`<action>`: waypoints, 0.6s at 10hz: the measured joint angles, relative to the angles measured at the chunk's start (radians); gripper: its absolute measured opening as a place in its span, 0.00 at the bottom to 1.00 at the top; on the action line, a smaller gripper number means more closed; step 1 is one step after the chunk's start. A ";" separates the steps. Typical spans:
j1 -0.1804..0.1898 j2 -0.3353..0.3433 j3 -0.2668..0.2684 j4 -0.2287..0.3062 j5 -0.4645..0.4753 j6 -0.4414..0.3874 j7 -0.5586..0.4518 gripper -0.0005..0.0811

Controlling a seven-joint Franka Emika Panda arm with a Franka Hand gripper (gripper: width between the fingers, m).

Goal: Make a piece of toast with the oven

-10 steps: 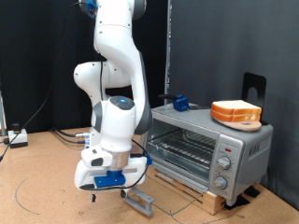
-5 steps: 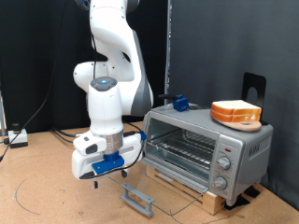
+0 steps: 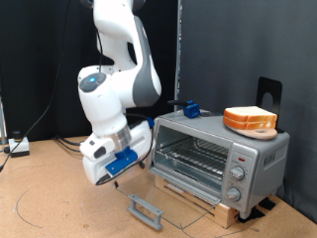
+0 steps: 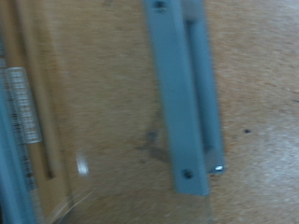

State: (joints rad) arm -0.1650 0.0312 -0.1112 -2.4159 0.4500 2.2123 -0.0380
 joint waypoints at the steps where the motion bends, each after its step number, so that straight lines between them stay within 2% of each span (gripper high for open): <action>1: 0.000 -0.031 0.000 0.006 0.008 -0.046 0.002 0.99; 4: 0.004 -0.125 0.009 0.008 0.009 -0.143 0.034 0.99; 6: 0.005 -0.189 0.027 0.001 0.003 -0.170 0.073 0.99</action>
State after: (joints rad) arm -0.1599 -0.1583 -0.0842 -2.4149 0.4532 2.0421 0.0350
